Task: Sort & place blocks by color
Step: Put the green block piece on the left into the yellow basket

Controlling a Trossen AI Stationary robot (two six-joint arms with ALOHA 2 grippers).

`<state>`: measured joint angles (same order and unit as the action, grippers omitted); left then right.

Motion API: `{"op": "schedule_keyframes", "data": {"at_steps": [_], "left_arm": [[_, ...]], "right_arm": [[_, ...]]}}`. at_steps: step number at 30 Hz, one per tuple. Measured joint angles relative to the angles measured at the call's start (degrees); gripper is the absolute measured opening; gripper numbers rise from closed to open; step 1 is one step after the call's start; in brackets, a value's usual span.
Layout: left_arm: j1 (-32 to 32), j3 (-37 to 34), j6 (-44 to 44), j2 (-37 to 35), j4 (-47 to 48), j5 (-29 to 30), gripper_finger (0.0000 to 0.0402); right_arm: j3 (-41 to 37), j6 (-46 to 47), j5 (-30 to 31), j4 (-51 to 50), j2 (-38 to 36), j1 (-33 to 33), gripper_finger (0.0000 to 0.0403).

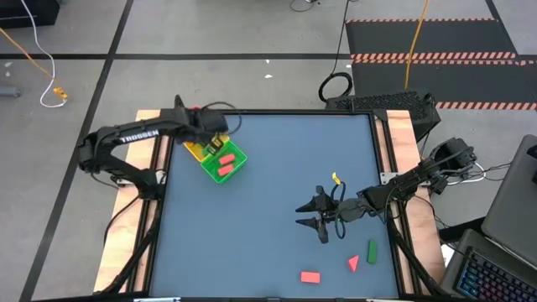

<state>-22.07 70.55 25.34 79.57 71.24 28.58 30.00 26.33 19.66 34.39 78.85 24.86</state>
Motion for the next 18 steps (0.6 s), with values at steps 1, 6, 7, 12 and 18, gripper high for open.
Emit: {"op": "schedule_keyframes", "data": {"at_steps": [1,6,7,12,18], "left_arm": [[-1.7,-0.4,-1.8,0.1,-1.9,-2.6,0.0127],[-8.1,-3.0,-6.0,0.1,-5.6,-9.1,0.0131],[-9.1,-4.0,-6.2,0.2,-6.3,-9.1,0.0135],[-11.5,-9.8,-7.0,0.2,-9.9,-9.3,0.014],[-11.4,-16.7,-7.2,0.3,-16.8,-9.3,0.0143]], "right_arm": [[0.0,0.0,0.0,0.0,0.0,0.0,0.0171],[0.0,0.0,0.0,-0.4,0.0,0.0,0.0171],[0.0,0.0,0.0,-0.5,0.0,0.0,0.0171],[0.0,-0.2,-0.2,-0.5,0.0,0.0,0.0171],[0.0,-0.4,-0.2,-0.4,0.0,0.0,0.0171]]}}
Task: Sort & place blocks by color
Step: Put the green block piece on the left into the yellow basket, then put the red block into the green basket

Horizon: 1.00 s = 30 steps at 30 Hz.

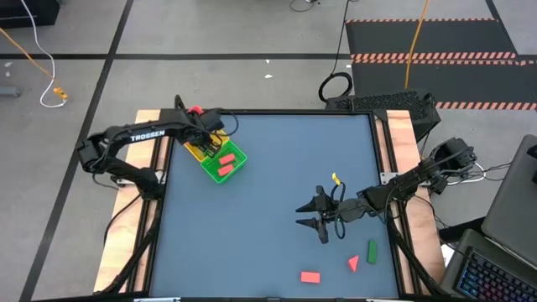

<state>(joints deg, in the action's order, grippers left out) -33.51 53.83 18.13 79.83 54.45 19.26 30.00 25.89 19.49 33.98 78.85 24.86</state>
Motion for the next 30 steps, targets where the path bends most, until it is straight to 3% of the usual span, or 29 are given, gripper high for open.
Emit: {"op": "schedule_keyframes", "data": {"at_steps": [7,18,21,30], "left_arm": [[1.7,-1.3,0.9,0.0,-2.7,0.0,0.0161],[2.2,-1.2,1.9,0.0,-3.7,0.0,0.0273],[2.7,-1.2,1.9,-0.3,-4.3,-2.5,0.0293],[10.8,5.1,1.6,-0.4,-10.4,-4.5,0.0291]], "right_arm": [[0.0,0.0,0.1,0.0,0.0,0.0,0.0171],[0.0,0.2,0.2,0.0,0.0,0.0,0.0171],[0.0,0.0,0.2,0.0,0.0,0.0,0.0171],[0.0,0.0,0.2,0.1,0.3,0.0,0.0171]]}}
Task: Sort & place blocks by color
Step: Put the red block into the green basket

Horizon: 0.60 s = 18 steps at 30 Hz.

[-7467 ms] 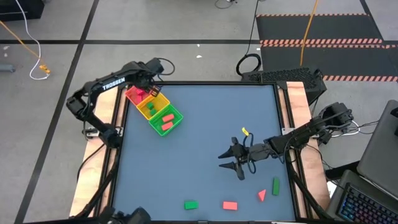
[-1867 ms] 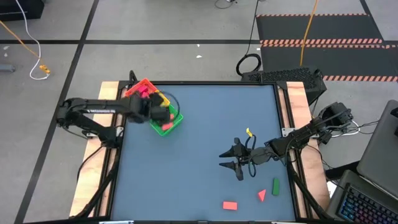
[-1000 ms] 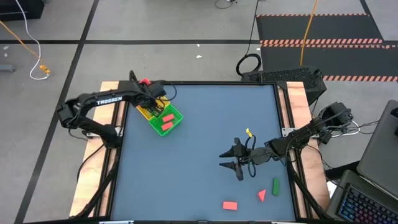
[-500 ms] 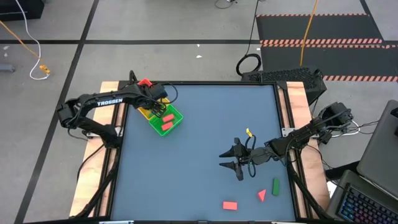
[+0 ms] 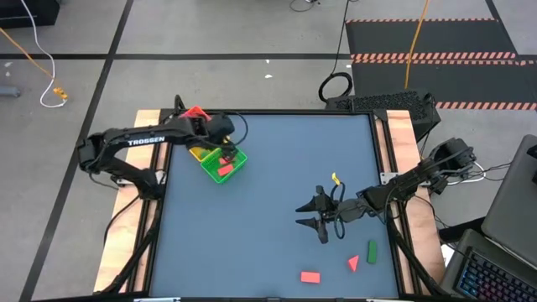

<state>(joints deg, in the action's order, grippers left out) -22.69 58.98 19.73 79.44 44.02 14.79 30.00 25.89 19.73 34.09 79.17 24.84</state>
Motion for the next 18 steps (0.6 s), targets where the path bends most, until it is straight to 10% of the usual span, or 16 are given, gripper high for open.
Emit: {"op": "schedule_keyframes", "data": {"at_steps": [18], "left_arm": [[34.3,-5.3,1.0,1.5,-47.2,-3.8,0.024]], "right_arm": [[0.0,-2.7,-4.5,14.7,8.7,0.6,0.0171]]}}
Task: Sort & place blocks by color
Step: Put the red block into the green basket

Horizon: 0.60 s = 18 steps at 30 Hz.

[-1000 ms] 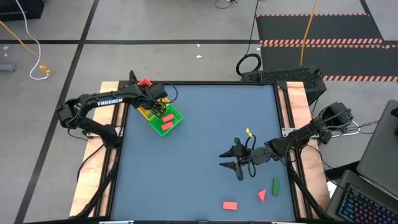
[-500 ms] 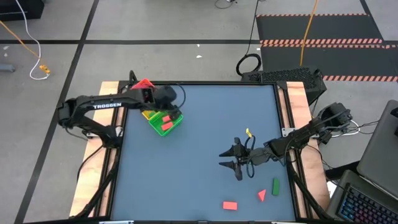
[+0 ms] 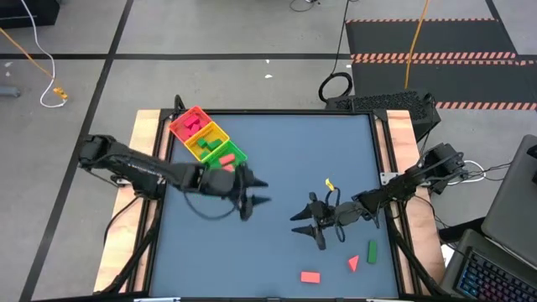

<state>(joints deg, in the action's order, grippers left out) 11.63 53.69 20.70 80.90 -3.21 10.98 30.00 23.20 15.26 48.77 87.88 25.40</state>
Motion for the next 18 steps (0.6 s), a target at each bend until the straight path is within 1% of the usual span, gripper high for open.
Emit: {"op": "schedule_keyframes", "data": {"at_steps": [4,6,10,12,14,18], "left_arm": [[5.2,-6.9,-1.0,0.5,-15.9,0.0,0.0233],[7.1,-9.6,-1.4,0.5,-22.6,1.6,0.0229],[9.1,-14.3,-2.0,0.7,-28.0,5.4,0.022],[9.2,-15.2,-1.7,0.7,-29.1,6.0,0.0217],[8.9,-16.0,-1.2,0.6,-29.8,6.3,0.0215],[8.9,-16.3,-1.6,0.7,-30.2,7.7,0.0214]], "right_arm": [[0.0,-0.2,-0.3,2.4,0.5,0.0,0.0171],[0.0,1.1,-0.3,2.3,0.5,0.5,0.0171],[2.0,2.1,-0.4,0.0,0.5,2.9,0.0171],[4.2,2.2,-0.4,-3.3,0.5,4.2,0.0171],[7.4,2.3,-0.4,-8.8,0.5,5.7,0.0171],[14.9,4.7,-0.2,-25.0,0.5,8.5,0.0171]]}}
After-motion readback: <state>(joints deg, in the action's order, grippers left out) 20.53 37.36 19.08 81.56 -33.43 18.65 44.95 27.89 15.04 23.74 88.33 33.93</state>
